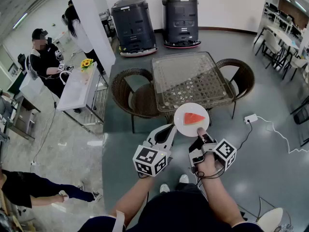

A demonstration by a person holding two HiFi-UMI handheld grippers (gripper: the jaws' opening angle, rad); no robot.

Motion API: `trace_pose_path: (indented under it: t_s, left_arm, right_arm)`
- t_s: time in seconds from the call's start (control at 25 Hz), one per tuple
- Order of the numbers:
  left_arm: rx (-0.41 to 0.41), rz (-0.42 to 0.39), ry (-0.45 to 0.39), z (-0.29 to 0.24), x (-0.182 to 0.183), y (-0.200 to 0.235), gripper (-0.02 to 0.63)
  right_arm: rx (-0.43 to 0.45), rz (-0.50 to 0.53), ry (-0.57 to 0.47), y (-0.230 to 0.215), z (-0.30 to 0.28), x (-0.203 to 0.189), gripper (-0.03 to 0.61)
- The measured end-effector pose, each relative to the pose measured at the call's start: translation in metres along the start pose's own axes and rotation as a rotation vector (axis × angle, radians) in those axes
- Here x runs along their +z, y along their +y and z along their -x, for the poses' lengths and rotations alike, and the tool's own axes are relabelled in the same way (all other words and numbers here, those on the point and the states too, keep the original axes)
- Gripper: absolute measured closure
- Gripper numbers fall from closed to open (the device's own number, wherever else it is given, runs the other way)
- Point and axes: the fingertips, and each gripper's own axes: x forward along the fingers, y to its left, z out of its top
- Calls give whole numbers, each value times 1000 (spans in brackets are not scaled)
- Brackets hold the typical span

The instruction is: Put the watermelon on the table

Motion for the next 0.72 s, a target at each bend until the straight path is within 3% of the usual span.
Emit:
trace_pose_path:
  t_s: [0.72]
  left_arm:
    - [1, -1, 14, -5, -7, -1, 609]
  right_arm:
    - [20, -28, -5, -4, -4, 4, 568]
